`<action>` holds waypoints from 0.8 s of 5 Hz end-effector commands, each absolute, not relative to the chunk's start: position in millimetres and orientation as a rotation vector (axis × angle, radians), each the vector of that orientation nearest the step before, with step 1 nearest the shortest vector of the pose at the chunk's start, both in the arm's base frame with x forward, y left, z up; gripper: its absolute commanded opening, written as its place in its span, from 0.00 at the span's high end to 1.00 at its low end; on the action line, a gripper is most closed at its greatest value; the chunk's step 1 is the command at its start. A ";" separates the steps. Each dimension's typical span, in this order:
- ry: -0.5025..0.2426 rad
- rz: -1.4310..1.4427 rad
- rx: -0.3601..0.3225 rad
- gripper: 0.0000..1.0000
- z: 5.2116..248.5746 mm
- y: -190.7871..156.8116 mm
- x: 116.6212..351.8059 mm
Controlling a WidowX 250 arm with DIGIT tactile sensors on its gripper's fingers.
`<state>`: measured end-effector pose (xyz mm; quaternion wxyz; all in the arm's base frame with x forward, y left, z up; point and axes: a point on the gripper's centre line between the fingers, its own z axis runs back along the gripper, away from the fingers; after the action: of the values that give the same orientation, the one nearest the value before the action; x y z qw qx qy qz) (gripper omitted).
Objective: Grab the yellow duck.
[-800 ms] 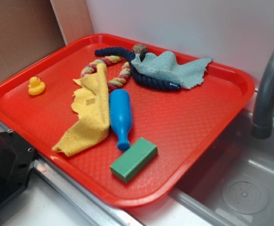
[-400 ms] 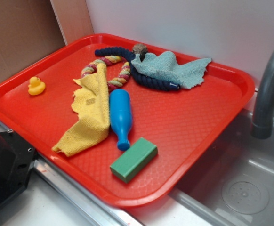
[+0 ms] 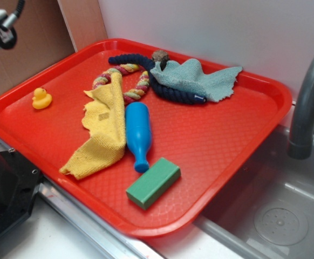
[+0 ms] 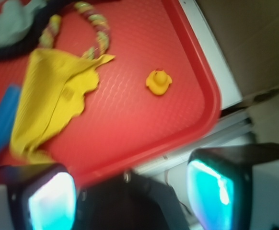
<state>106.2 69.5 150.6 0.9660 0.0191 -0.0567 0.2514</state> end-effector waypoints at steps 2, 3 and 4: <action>-0.109 0.624 0.065 0.00 57.1 118.9 152.5; -0.059 0.602 0.066 0.00 31.0 126.6 145.1; -0.012 0.555 0.079 0.00 11.4 128.4 149.3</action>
<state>155.0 129.3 14.6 0.9606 0.0376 -0.0052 0.2753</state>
